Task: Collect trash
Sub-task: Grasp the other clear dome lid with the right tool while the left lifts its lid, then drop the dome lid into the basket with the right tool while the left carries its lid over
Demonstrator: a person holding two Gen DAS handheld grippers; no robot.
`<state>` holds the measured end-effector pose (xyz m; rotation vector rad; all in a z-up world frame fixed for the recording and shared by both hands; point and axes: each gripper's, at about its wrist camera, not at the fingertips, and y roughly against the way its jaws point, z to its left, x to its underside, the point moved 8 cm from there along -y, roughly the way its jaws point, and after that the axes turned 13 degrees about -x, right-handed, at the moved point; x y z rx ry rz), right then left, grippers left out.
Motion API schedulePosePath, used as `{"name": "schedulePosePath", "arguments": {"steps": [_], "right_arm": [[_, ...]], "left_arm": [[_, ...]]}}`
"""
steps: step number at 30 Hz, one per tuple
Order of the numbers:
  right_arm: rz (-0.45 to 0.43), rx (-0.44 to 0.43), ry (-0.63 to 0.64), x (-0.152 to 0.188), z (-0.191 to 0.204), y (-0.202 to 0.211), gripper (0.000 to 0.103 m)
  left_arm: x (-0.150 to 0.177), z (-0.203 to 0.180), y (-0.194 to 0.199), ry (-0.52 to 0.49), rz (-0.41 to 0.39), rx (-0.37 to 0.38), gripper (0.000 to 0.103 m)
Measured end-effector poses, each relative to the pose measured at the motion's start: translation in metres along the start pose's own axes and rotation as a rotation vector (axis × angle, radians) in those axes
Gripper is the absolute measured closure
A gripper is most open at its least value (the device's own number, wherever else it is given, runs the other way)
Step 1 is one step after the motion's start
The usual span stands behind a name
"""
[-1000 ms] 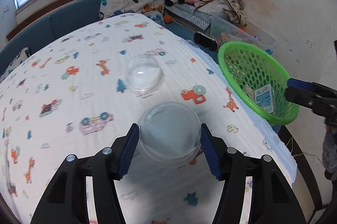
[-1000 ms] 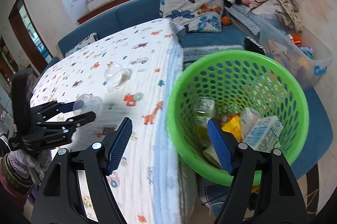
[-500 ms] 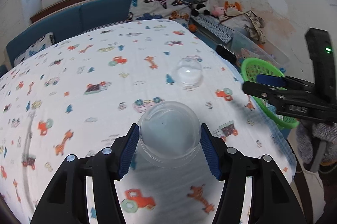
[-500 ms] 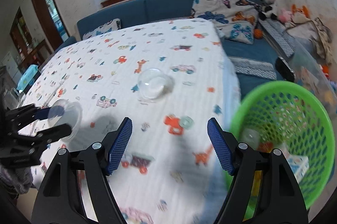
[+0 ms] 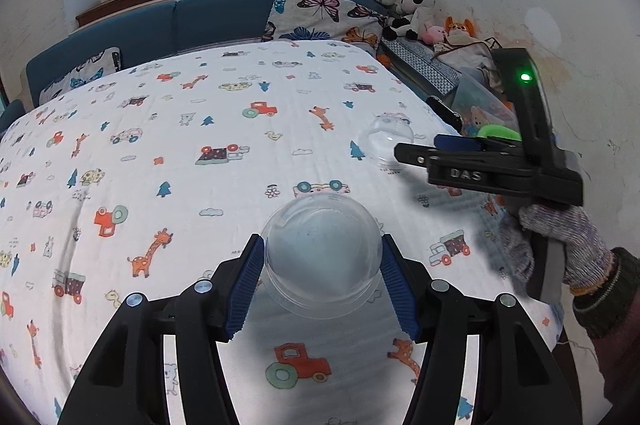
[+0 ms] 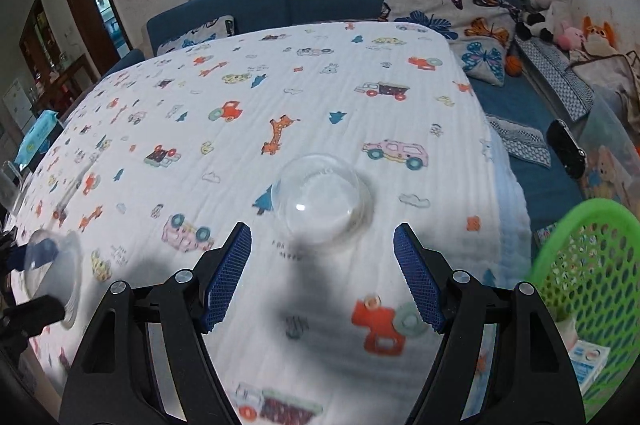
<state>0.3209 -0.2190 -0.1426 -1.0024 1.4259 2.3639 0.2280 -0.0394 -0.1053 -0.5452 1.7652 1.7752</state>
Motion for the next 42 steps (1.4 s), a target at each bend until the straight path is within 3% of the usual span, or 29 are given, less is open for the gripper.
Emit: {"name": "schedulePosePath", "arguments": {"steps": [11,16,21,42], "right_arm": [[0.033,0.018,0.001,-0.010,-0.003,-0.029,0.029],[0.050,0.036,0.007,-0.008,-0.006,-0.037,0.038],[0.043,0.048,0.019,-0.007,-0.006,-0.035,0.039],[-0.049,0.089,-0.008,0.013,-0.020,0.058,0.039]], "left_arm": [[0.002,0.003,-0.005,0.006,0.008,0.004,0.046],[0.003,0.006,-0.008,0.010,0.015,0.005,0.046],[0.004,0.004,-0.009,0.010,0.017,0.009,0.046],[-0.004,-0.047,0.014,-0.063,-0.029,0.052,0.046]]}}
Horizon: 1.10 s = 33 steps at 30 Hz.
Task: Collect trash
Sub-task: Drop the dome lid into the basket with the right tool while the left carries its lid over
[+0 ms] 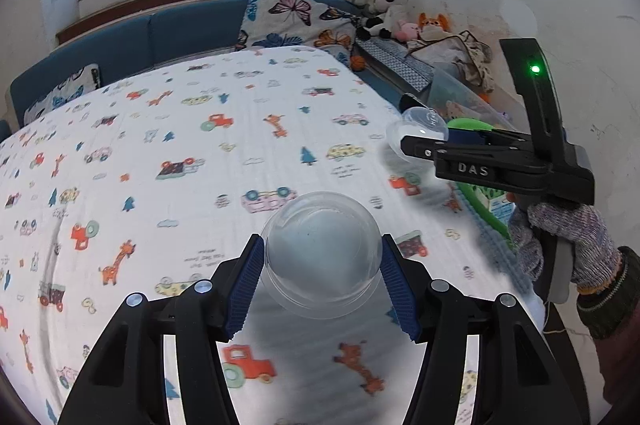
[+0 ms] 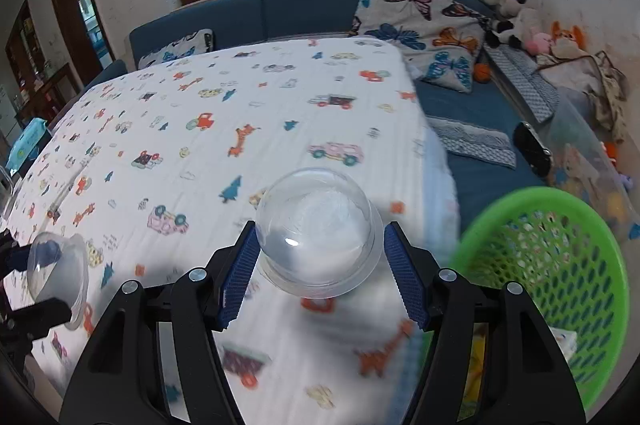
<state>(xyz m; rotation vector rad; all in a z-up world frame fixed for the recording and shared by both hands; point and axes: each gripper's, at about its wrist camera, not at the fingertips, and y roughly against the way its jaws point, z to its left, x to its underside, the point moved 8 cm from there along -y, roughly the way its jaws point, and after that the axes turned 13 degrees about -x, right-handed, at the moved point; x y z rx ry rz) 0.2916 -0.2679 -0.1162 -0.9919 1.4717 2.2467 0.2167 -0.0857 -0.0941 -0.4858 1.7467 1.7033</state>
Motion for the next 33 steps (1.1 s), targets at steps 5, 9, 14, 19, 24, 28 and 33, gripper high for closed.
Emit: {"name": "schedulePosePath", "arguments": {"steps": [5,9,14,19,24,28,33], "right_arm": [[-0.018,0.033,-0.015,0.012,-0.014,0.030,0.039],[-0.035,0.060,-0.045,0.023,-0.030,0.053,0.039],[-0.045,0.116,-0.087,0.040,-0.061,0.084,0.039],[-0.047,0.181,-0.137,0.054,-0.098,0.110,0.039],[-0.059,0.223,-0.195,0.066,-0.131,0.128,0.039],[-0.072,0.237,-0.232,0.073,-0.147,0.137,0.039],[-0.076,0.237,-0.260,0.079,-0.157,0.141,0.037]], "left_arm": [[-0.005,-0.022,0.004,-0.025,-0.012,0.027,0.046],[-0.011,-0.043,0.007,-0.051,-0.020,0.053,0.046],[-0.019,-0.072,0.009,-0.096,-0.030,0.084,0.046],[-0.028,-0.101,0.009,-0.138,-0.038,0.118,0.046],[-0.038,-0.126,0.006,-0.171,-0.039,0.137,0.046],[-0.046,-0.143,0.004,-0.195,-0.045,0.146,0.046],[-0.055,-0.163,0.002,-0.216,-0.047,0.156,0.046]]}}
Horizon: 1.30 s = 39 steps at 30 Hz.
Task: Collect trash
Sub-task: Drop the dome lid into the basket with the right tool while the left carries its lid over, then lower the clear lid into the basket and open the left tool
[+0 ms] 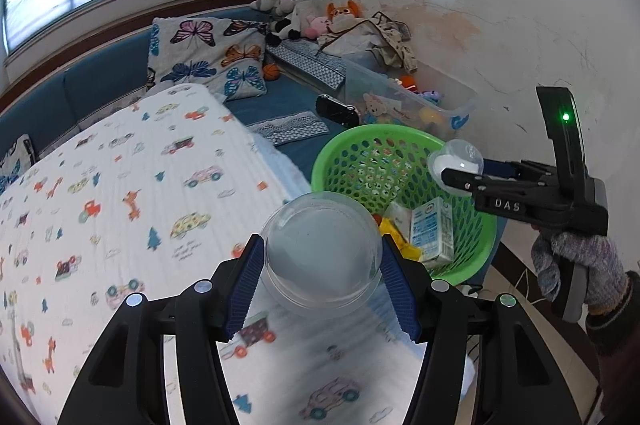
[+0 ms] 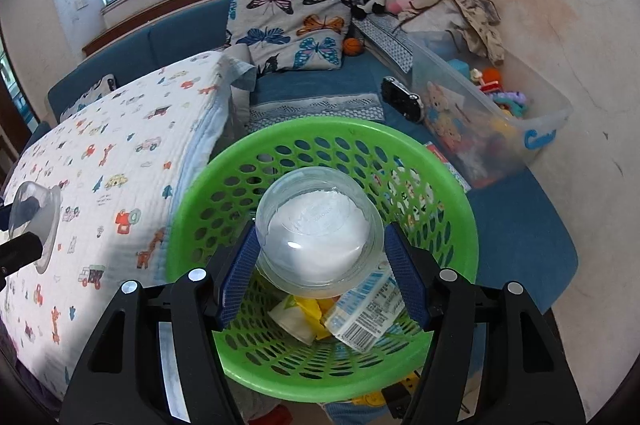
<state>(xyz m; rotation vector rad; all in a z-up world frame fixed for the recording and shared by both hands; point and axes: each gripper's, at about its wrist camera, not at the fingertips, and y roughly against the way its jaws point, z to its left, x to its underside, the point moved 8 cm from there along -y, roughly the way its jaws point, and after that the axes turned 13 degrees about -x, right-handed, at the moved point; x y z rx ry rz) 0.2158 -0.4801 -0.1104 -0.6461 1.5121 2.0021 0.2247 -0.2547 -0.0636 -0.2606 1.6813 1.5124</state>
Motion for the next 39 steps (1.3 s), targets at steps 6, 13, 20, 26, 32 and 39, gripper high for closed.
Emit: {"name": "schedulePosePath", "arguments": {"steps": [6,13,20,26,32,39], "right_arm": [[-0.022,-0.004,-0.023,0.001,-0.010,0.008,0.033],[-0.050,-0.003,-0.016,0.001,-0.013,0.025,0.033],[-0.061,0.006,-0.030,0.010,-0.018,0.039,0.033],[-0.074,0.006,-0.044,0.018,-0.023,0.050,0.033],[-0.081,0.004,-0.061,0.022,-0.030,0.055,0.033],[-0.091,-0.004,-0.073,0.030,-0.028,0.059,0.033]], "left_arm": [[-0.013,-0.018,-0.012,-0.024,0.005,0.013,0.046],[-0.025,-0.039,-0.028,-0.048,0.022,0.038,0.046],[-0.032,-0.065,-0.047,-0.074,0.045,0.057,0.046],[-0.033,-0.085,-0.063,-0.086,0.077,0.070,0.046],[-0.032,-0.101,-0.074,-0.106,0.092,0.078,0.046],[-0.030,-0.106,-0.080,-0.108,0.095,0.078,0.045]]}}
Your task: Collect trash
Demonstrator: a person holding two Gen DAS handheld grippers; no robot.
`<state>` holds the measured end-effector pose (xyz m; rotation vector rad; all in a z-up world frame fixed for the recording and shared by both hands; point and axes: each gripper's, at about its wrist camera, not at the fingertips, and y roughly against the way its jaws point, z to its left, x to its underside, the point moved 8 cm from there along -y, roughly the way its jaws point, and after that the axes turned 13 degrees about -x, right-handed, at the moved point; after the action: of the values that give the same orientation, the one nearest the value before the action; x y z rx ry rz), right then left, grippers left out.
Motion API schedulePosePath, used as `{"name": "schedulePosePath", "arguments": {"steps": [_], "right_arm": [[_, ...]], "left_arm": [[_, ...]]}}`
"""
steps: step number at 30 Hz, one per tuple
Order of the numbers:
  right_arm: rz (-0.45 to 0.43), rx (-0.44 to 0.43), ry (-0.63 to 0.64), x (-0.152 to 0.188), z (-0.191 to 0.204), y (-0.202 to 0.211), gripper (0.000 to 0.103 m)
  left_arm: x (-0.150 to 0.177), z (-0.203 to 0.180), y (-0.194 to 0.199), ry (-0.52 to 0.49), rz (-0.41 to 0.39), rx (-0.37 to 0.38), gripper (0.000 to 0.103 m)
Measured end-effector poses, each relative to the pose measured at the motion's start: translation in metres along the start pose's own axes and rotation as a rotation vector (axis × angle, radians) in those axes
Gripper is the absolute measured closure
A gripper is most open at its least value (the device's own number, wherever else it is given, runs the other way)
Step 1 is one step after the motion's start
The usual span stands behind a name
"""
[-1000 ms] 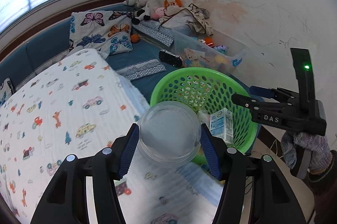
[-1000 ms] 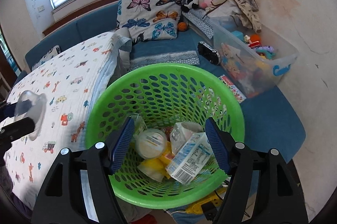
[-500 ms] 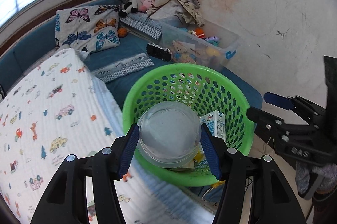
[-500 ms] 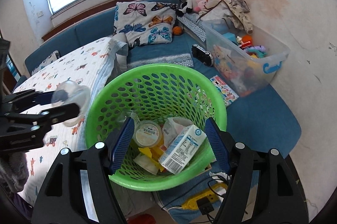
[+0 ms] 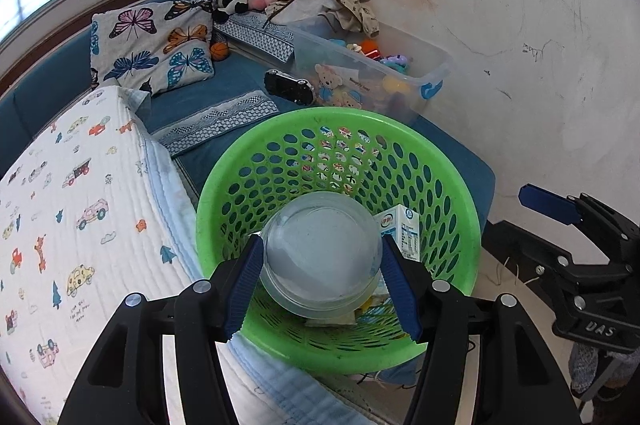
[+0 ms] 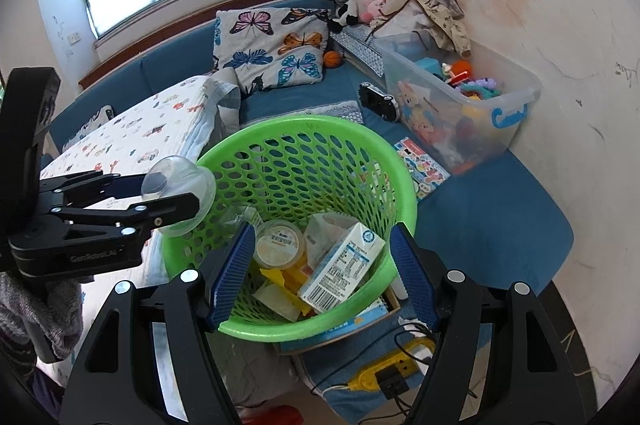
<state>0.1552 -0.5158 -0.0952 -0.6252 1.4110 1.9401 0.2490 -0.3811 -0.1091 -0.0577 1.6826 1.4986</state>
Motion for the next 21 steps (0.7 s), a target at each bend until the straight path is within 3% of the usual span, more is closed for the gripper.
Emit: {"name": "schedulePosePath", "arguments": {"steps": [13,21], "right_arm": [[-0.029,-0.037,0.000,0.016,0.025,0.014,0.032],[-0.028,-0.053,0.025,0.024,0.053,0.018,0.029]], "left_arm": [[-0.001,0.012,0.024,0.046,-0.060,0.023,0.026],[0.015,0.047,0.064,0.086,-0.141,-0.031,0.014]]}}
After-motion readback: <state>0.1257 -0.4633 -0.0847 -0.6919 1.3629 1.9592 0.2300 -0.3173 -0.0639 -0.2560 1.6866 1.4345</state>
